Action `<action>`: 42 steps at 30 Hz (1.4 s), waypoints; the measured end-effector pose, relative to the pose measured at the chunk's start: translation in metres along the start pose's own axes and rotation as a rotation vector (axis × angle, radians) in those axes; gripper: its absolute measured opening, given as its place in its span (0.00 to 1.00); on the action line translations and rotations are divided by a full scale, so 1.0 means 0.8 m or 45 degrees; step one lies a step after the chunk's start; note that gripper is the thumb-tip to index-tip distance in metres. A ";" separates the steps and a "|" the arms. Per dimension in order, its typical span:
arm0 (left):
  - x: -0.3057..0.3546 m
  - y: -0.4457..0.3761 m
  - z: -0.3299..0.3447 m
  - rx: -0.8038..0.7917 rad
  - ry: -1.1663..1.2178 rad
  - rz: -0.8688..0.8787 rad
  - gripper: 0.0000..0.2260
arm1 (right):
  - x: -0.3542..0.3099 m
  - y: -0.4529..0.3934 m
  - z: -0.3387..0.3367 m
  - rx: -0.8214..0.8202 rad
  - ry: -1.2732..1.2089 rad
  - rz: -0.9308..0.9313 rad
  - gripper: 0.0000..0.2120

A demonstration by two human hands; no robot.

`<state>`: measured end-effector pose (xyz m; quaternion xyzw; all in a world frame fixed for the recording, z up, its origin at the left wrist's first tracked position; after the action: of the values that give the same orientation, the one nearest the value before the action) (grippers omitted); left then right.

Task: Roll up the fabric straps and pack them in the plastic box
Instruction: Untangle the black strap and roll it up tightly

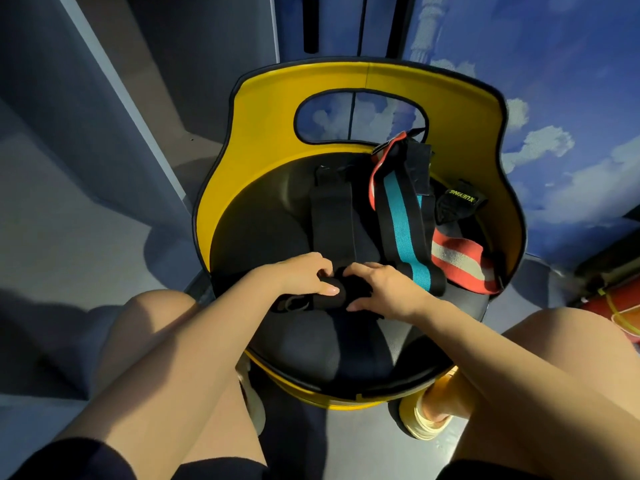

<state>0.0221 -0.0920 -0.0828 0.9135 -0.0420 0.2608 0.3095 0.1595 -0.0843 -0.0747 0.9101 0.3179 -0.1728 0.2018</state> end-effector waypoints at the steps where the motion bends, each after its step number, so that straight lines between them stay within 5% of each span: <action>1: -0.003 -0.002 -0.001 0.016 0.016 -0.006 0.19 | 0.003 -0.003 -0.002 0.001 -0.057 0.020 0.28; 5: -0.011 -0.007 -0.002 0.055 0.131 -0.022 0.20 | 0.013 -0.015 -0.003 -0.028 -0.144 0.051 0.28; 11: -0.021 -0.016 -0.006 0.217 0.331 -0.026 0.08 | 0.023 -0.029 -0.005 -0.070 -0.213 0.096 0.25; 23: -0.011 -0.018 -0.025 0.672 0.156 0.190 0.11 | 0.045 -0.044 -0.002 -0.072 -0.645 0.299 0.18; 29: 0.004 -0.013 -0.021 0.450 -0.271 0.239 0.29 | 0.053 -0.052 -0.001 -0.046 -0.700 0.345 0.16; 32: -0.001 -0.012 -0.012 0.511 -0.440 0.229 0.31 | 0.059 -0.054 -0.002 0.007 -0.705 0.386 0.17; 42: -0.019 -0.025 -0.020 0.368 -0.003 0.175 0.27 | 0.034 -0.055 -0.020 0.460 -0.381 0.086 0.14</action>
<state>0.0068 -0.0680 -0.0908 0.9438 -0.0668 0.2835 0.1562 0.1539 -0.0317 -0.0845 0.9059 0.2178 -0.3529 0.0861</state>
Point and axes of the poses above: each hand's wrist, its own y-axis away from the middle knuckle, its own z-axis out of the palm, x = y × z, the point moved 6 cm from there along -y, towards the middle knuckle, and after that the axes turned 3 degrees about y, right-handed, at the moved point
